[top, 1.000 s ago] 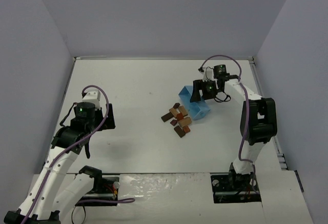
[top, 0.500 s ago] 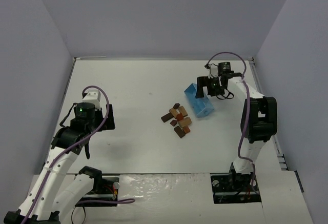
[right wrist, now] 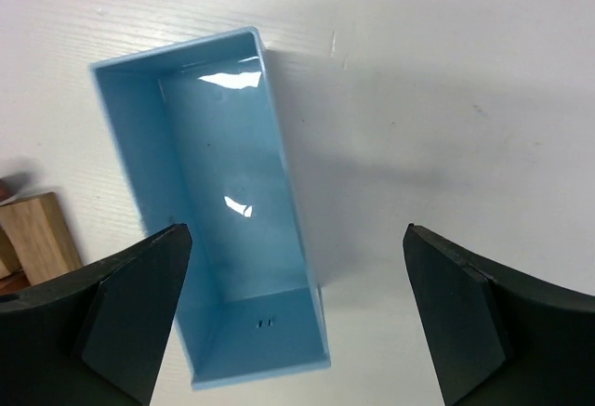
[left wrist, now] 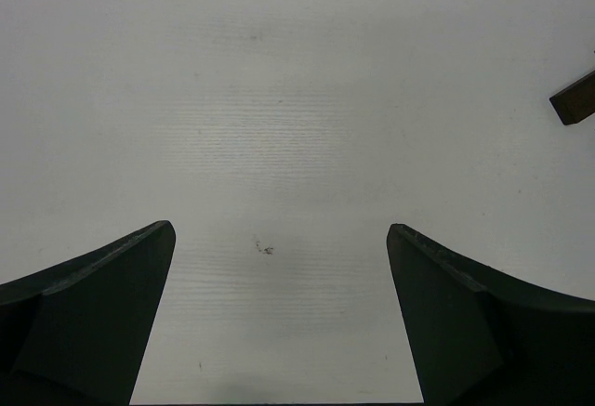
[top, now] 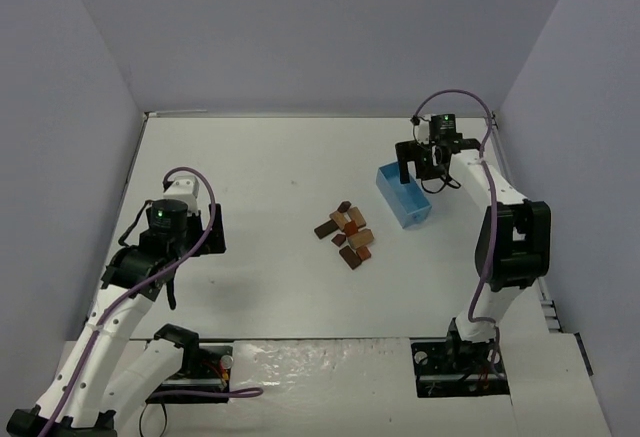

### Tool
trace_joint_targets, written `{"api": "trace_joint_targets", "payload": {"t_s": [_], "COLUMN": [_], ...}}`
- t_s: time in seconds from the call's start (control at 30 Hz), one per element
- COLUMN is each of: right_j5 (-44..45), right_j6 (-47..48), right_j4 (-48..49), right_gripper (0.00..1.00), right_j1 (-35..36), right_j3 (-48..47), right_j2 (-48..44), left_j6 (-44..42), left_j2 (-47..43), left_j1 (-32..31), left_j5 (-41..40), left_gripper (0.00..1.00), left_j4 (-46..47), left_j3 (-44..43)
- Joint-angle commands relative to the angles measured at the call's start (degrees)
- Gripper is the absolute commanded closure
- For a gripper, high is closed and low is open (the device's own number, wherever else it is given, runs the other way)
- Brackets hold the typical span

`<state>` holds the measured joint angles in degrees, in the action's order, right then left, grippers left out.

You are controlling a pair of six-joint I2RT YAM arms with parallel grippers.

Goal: Build the wood block tower

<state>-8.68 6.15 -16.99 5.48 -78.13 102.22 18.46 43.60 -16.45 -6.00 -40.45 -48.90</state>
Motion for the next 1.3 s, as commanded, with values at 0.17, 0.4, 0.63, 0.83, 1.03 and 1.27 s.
{"api": "trace_joint_targets", "payload": {"t_s": [0.17,0.4,0.63,0.83,1.03,1.27], "right_j5": [6.78,5.87,5.39,7.37,11.73,11.49], "right_j6": [-0.11,-0.52,-0.17,0.75,3.31,10.64], "right_j4": [1.34,1.43,1.59,1.79,1.96,1.96], "right_gripper": [0.23,0.38,0.48,0.6,0.85,1.0], "right_j1": [9.89,10.51,11.24,11.48,10.91,2.46], "right_j3": [1.39,3.15,1.9,0.72,-1.32,-6.31], "right_j2": [-11.57,-7.46,-2.47,2.21,4.49,5.18], "left_j6": [-0.79,-0.44,-0.2,0.11,0.35,0.15], "left_j2": [0.84,1.4,1.44,1.21,1.3,1.67], "left_j1": [-0.25,-0.25,-0.25,-0.25,-0.25,-0.21], "left_j5": [-0.15,0.46,0.57,0.36,-0.34,-1.66], "left_gripper": [0.03,0.03,0.03,0.03,0.03,0.03], "left_j4": [2.48,2.56,2.39,2.24,2.32,2.6], "left_j3": [-3.33,-3.66,-3.83,-3.57,-3.21,-2.66]}}
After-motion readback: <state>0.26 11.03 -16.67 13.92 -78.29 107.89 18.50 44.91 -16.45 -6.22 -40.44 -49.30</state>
